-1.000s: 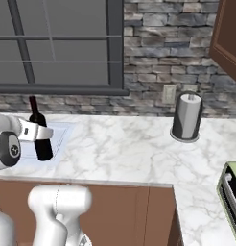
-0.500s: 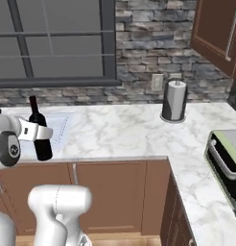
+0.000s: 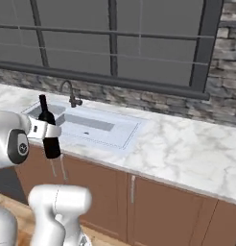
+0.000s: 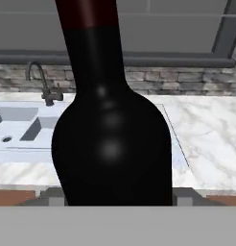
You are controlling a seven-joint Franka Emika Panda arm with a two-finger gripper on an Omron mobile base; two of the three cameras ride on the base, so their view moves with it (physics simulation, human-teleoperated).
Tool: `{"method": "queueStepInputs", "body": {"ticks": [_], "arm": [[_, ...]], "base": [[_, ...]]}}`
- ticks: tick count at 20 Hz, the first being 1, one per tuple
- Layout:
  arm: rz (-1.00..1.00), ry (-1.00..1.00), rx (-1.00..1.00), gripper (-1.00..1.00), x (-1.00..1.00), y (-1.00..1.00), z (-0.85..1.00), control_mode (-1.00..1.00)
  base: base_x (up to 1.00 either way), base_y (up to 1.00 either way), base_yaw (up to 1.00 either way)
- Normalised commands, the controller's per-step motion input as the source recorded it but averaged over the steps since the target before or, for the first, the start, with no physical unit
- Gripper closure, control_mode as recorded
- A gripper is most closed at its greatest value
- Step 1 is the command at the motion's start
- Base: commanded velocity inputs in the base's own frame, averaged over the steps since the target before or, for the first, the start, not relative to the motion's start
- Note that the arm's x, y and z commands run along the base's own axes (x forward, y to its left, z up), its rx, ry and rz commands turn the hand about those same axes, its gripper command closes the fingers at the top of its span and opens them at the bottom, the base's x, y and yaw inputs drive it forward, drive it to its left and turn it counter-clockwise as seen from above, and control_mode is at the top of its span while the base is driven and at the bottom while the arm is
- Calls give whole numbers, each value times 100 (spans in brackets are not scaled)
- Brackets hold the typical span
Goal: There is a wine glass and glass cup on the dining counter. Place the wine bottle next to the wine glass and the juice bottle next to the glass cup.
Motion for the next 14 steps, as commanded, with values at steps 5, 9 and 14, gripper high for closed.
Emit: {"method": "queueStepInputs", "body": {"ticks": [5, 9, 14], "arm": [[0, 0, 0, 100, 0, 0, 0, 100], [0, 0, 0, 100, 0, 0, 0, 100], [0, 0, 0, 100, 0, 0, 0, 100]], "base": [[-6, 12, 100], [-6, 11, 100], [-2, 9, 100]]}}
